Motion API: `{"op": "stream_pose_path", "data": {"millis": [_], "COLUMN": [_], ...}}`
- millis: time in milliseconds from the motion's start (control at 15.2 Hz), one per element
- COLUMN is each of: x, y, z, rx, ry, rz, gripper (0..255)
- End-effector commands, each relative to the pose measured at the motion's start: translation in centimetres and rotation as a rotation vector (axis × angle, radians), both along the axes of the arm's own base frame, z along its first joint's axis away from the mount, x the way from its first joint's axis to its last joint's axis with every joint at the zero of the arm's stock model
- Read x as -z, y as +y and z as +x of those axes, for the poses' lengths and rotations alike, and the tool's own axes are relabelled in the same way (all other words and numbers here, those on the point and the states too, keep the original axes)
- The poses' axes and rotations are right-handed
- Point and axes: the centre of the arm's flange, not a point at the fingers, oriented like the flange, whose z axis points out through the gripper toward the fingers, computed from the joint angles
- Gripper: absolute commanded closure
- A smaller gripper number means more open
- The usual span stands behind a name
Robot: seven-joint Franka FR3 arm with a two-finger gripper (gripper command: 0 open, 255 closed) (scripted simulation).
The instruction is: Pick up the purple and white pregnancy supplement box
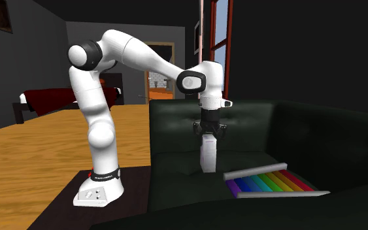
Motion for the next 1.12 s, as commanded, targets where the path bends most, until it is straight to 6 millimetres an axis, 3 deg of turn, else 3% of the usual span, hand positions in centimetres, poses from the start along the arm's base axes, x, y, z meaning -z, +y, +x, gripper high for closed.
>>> {"op": "stream_pose_path", "data": {"millis": [0,1056], "x": [0.1,-7.7], "y": [0.0,0.1], "z": [0.0,0.0], "rx": [0.0,0.0], "ry": [0.001,0.001], "rz": [0.0,0.0], "gripper": [255,255]}}
